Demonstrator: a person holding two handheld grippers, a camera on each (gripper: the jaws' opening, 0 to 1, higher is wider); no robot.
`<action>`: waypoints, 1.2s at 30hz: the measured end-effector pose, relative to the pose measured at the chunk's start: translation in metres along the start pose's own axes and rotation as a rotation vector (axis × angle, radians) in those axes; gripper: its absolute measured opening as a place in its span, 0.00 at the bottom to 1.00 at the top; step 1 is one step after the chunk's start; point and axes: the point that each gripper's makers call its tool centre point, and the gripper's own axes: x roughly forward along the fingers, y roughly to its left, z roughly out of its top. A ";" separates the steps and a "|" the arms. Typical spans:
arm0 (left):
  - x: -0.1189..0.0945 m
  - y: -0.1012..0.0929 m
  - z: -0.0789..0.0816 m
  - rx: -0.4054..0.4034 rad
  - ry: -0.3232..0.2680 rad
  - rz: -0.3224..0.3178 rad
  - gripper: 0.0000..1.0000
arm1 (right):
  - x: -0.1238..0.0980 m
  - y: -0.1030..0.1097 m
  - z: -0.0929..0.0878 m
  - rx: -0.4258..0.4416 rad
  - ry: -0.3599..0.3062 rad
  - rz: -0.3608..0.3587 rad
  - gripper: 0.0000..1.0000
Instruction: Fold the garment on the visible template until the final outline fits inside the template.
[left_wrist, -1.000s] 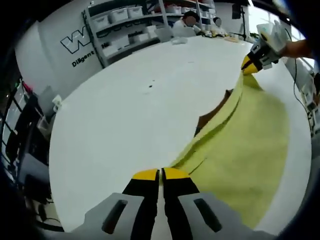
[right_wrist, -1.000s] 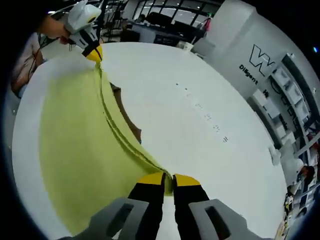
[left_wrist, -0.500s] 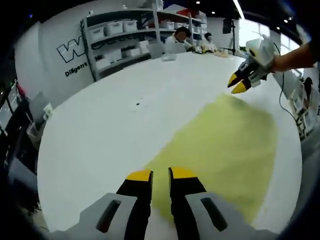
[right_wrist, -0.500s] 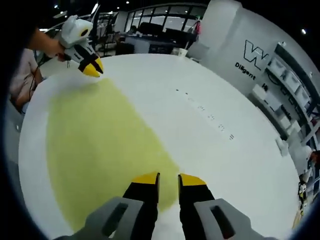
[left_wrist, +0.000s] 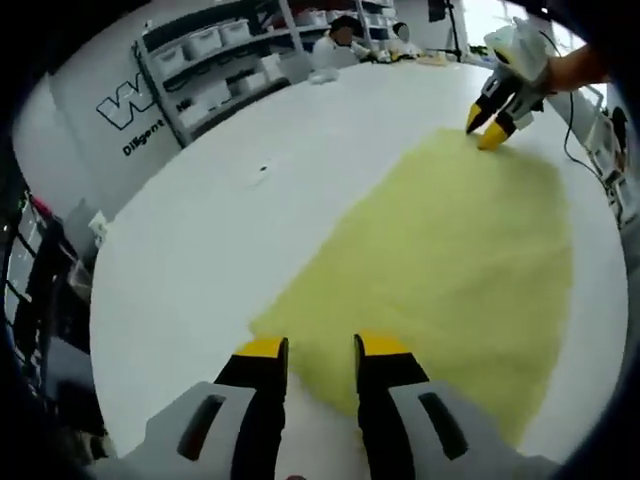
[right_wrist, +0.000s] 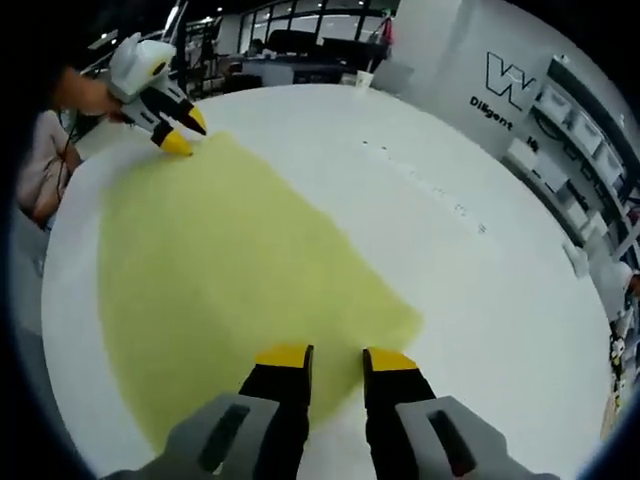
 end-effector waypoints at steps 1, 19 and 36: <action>-0.001 -0.003 0.002 -0.008 -0.013 -0.014 0.22 | 0.000 0.001 0.002 0.000 -0.009 0.002 0.16; -0.022 -0.025 -0.035 -0.065 -0.025 -0.027 0.22 | -0.023 0.023 -0.020 0.139 -0.095 -0.014 0.18; -0.036 -0.043 -0.065 -0.048 0.014 -0.046 0.22 | -0.037 0.060 -0.044 0.154 -0.099 0.023 0.19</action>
